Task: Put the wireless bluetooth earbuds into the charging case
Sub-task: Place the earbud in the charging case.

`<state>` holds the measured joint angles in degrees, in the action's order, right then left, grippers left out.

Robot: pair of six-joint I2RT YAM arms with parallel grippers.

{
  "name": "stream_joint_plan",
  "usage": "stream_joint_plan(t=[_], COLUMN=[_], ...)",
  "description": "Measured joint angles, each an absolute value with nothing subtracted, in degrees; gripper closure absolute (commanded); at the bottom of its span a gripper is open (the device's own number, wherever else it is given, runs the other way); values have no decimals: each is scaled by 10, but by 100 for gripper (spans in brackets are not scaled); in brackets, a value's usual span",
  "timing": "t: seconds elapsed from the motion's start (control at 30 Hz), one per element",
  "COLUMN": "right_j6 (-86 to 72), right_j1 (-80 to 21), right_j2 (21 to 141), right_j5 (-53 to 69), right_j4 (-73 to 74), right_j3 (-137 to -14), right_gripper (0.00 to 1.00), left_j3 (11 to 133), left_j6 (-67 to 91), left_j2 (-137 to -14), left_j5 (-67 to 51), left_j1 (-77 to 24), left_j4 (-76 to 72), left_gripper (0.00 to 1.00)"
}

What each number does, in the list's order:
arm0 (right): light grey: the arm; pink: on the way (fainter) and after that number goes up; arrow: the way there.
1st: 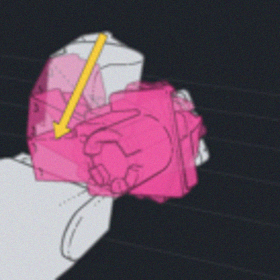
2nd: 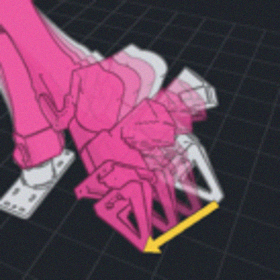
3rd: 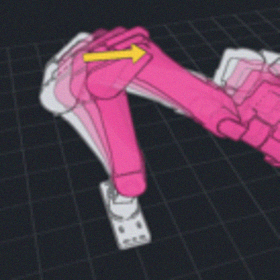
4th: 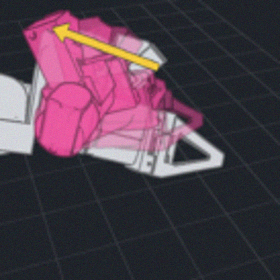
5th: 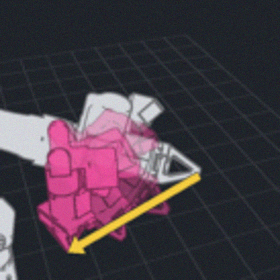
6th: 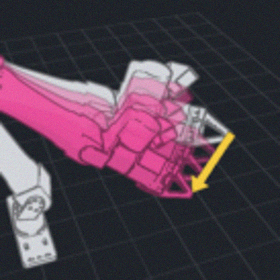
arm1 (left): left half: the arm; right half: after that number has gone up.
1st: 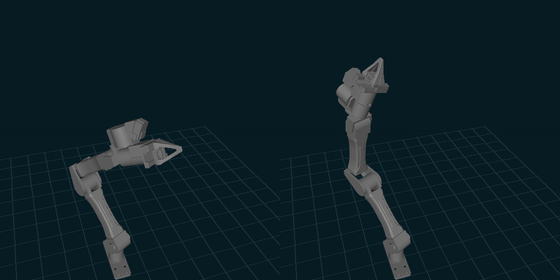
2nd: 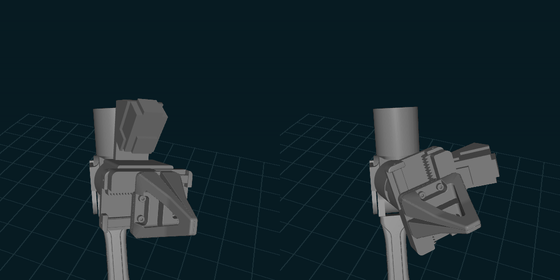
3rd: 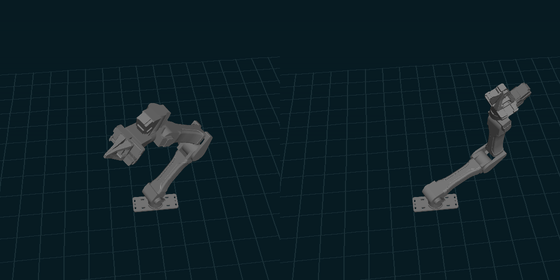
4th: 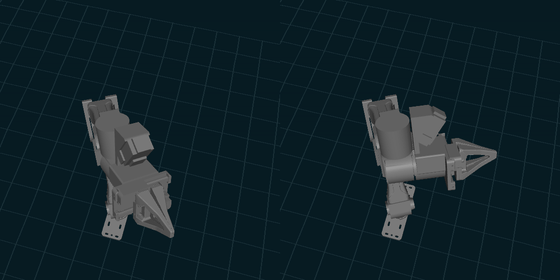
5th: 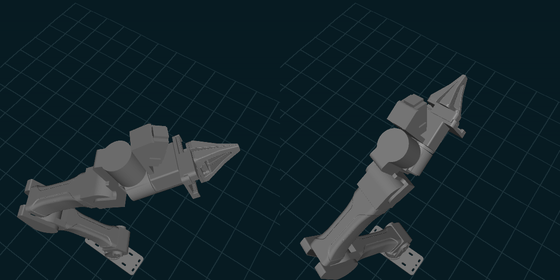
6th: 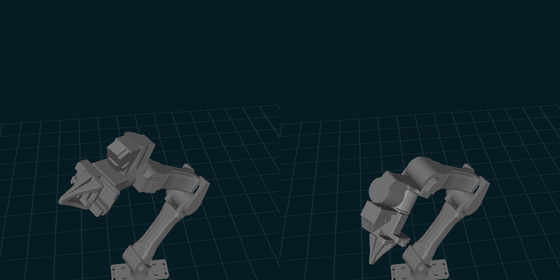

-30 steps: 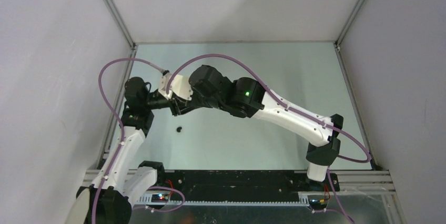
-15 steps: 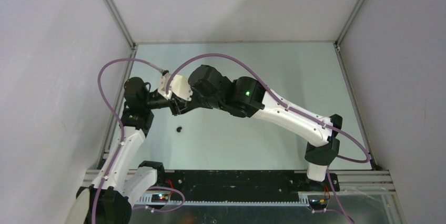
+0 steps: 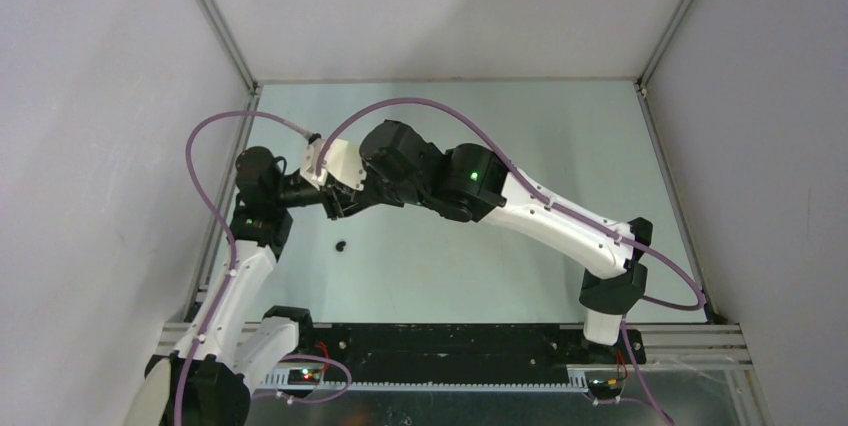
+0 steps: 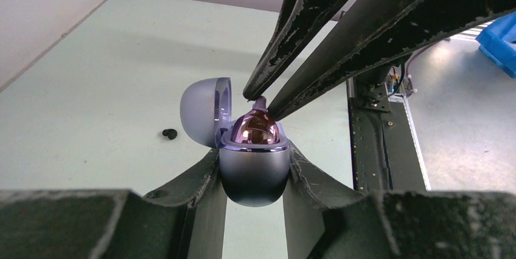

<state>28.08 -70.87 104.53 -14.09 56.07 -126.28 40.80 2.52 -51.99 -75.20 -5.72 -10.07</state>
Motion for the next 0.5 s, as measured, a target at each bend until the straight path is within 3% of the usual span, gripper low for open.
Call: stream_joint_plan(t=[0.5], right_j6=[268], right_j1=[-703], right_j2=[1047], right_j5=[-114], right_j4=[566], right_j3=[-1297], right_gripper=[80], left_j3=[408], left_j6=[25], left_j2=[-520], left_j5=[-752], left_j1=[-57], left_j4=[-102], left_gripper=[100])
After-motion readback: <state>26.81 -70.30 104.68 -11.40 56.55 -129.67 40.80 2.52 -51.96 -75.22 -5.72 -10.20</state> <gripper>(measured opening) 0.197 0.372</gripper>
